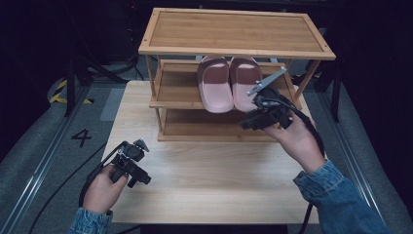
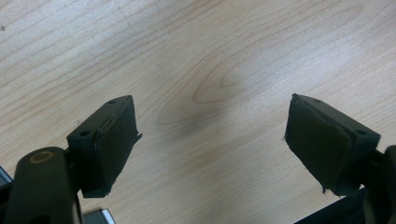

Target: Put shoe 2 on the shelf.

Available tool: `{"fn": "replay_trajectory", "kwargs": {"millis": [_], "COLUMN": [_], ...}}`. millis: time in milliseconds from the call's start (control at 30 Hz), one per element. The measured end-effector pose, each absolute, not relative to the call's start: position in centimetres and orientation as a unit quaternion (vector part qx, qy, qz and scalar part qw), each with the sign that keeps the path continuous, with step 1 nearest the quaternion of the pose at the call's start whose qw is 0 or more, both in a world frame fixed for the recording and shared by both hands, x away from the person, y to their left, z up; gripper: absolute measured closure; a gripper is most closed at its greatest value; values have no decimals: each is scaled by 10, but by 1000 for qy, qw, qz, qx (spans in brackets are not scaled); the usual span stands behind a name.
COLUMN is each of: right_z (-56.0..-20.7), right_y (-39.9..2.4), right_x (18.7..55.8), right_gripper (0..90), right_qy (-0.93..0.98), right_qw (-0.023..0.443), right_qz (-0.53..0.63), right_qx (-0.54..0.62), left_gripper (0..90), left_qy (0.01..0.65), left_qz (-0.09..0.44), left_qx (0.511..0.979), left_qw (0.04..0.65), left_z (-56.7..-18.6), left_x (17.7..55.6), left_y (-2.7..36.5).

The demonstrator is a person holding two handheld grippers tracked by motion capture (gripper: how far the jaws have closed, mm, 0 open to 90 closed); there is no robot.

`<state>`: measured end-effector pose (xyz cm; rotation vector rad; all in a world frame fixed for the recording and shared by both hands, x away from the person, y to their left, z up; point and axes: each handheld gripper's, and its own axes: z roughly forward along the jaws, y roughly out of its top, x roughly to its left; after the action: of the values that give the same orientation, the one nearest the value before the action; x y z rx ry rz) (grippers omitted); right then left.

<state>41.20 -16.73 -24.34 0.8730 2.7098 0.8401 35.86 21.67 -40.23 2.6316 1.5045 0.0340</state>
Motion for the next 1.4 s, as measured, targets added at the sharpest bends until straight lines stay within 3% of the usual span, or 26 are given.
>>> {"fn": "replay_trajectory", "kwargs": {"millis": [267, 800, 1400], "right_z": [-254, -311, -398], "right_y": [-232, -338, -386], "right_x": [401, 378, 383], "right_gripper": [453, 363, 348], "right_qy": [890, 860, 832], "right_qw": [94, 85, 82], "right_qz": [280, 234, 249], "right_qx": [347, 446, 489], "left_gripper": [175, 175, 175], "left_qy": [497, 513, 517], "left_qz": [8, 12, 12], "left_qx": [866, 857, 854], "left_qw": [62, 57, 59], "left_z": [-399, -400, -409], "left_x": [366, 377, 377], "left_y": [212, 214, 219]}}
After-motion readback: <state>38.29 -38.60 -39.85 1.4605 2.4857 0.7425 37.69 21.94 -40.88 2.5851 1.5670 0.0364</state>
